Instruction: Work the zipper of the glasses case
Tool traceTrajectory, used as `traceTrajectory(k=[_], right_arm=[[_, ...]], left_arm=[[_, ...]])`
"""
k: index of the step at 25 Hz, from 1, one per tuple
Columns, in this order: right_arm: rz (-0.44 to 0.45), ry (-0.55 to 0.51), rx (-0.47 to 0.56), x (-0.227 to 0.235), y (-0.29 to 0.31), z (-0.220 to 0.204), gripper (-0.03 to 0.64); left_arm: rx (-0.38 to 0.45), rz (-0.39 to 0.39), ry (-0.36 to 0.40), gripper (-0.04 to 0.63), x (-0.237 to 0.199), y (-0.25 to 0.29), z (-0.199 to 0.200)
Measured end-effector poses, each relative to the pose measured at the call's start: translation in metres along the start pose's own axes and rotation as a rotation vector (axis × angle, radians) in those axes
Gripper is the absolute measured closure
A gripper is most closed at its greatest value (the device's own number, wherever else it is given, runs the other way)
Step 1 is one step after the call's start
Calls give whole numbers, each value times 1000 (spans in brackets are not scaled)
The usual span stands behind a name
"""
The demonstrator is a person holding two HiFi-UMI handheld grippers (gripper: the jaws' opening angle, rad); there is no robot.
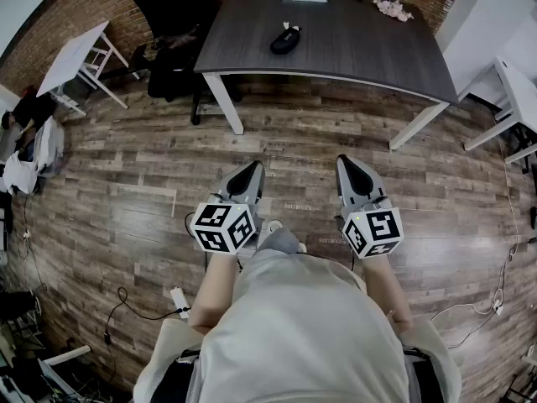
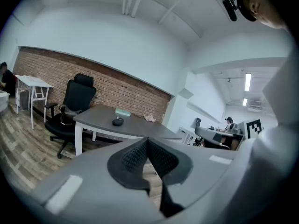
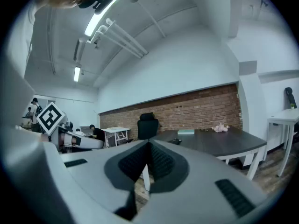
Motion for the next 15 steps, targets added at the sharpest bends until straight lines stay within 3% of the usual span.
traceTrajectory(k=[12, 15], right_arm=[[45, -31, 7, -2, -16, 2, 615], [66, 2, 0, -2, -14, -3, 615]], left_arm=[[16, -1, 2, 584, 16, -5, -7], [13, 1, 7, 584, 15, -2, -7]])
Point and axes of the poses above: the fingertips, and each gripper's own axes: y forward along the fingers, x to its right, z out of its top, the point moved 5 cm from there along -y, backward along the fingers, and after that the axes turned 12 degrees about -y, right-handed, at the moved point
